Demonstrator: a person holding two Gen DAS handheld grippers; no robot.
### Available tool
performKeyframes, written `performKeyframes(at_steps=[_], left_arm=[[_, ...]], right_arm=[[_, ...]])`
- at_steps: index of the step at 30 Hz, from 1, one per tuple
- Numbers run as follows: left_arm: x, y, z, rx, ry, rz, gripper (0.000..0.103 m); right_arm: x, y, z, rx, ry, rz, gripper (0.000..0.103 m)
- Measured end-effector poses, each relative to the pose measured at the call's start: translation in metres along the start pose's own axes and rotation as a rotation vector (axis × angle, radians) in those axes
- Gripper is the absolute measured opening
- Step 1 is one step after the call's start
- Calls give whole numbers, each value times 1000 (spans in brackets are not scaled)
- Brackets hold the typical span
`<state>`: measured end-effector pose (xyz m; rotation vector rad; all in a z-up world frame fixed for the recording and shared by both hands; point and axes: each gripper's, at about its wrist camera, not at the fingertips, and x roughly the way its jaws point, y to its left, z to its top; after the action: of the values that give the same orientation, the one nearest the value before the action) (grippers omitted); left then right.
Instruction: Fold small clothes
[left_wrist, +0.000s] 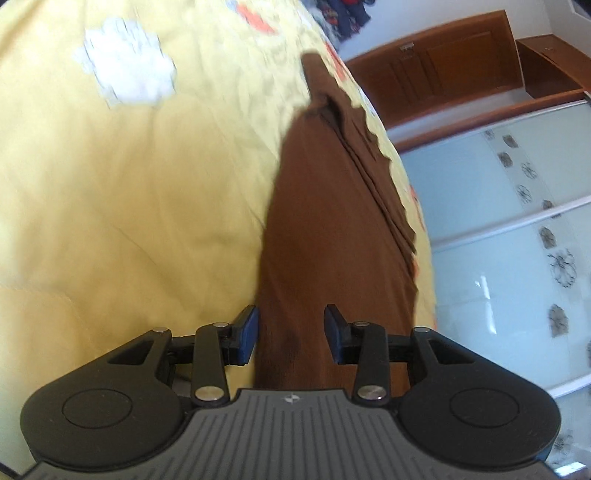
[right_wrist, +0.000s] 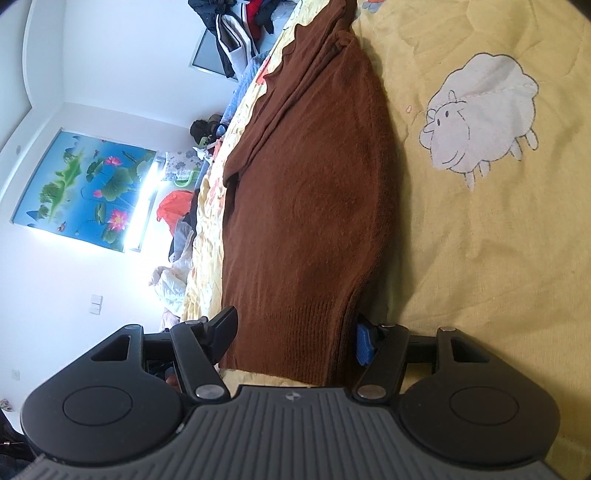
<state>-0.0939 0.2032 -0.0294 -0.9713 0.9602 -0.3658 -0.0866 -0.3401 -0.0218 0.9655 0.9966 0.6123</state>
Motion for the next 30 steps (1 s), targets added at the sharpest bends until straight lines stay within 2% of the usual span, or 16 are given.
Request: performKeyframes(at_steps=[3,7,9,10,11,12,13,16,19,21,22,23,26,27,29,30], left_arm=[[16,2,-10,-44,46,-73,37],[15,1,-14,-49,54,-88,34],[12,1,-14,-33,67,-47,12],[13,0,-13,-21,77,-13,5],[11,-1,-13,-8,78,3,5],[9,-5,-12,7,75,8,5],[6,-11,-12,35,64,17,4],[-15,-36,-11,129,31,-16,4],[-24,-41,-14,223,41,52,4],[-14,-28,-15,207,86,133,4],[-10,-22,-17,200,95,149,4],[-12,-18,-19,190,87,132,4],[-23,-20,-17,210,80,143,5],[-30,-24,-14,238,70,168,6],[-38,-44,-4,326,28,239,9],[-42,-55,0,371,-16,262,11]], right_arm=[[1,1,0,1,-2,1,64],[2,3,2,7,-3,0,64],[3,2,3,6,4,-3,63],[4,3,4,9,8,-18,57],[6,3,5,8,17,-42,51],[11,2,6,7,37,-80,22],[15,2,7,1,54,-108,13],[8,14,10,-70,48,-124,13],[-17,31,14,-131,25,-133,13],[-25,22,14,-131,51,-219,13],[-24,12,12,-108,68,-246,12],[-22,5,9,-91,84,-256,7],[-23,-3,-1,-61,47,-215,8],[-25,-5,-2,-52,33,-210,12],[-31,-3,2,-47,2,-203,28],[-36,2,9,-57,-45,-211,48]])
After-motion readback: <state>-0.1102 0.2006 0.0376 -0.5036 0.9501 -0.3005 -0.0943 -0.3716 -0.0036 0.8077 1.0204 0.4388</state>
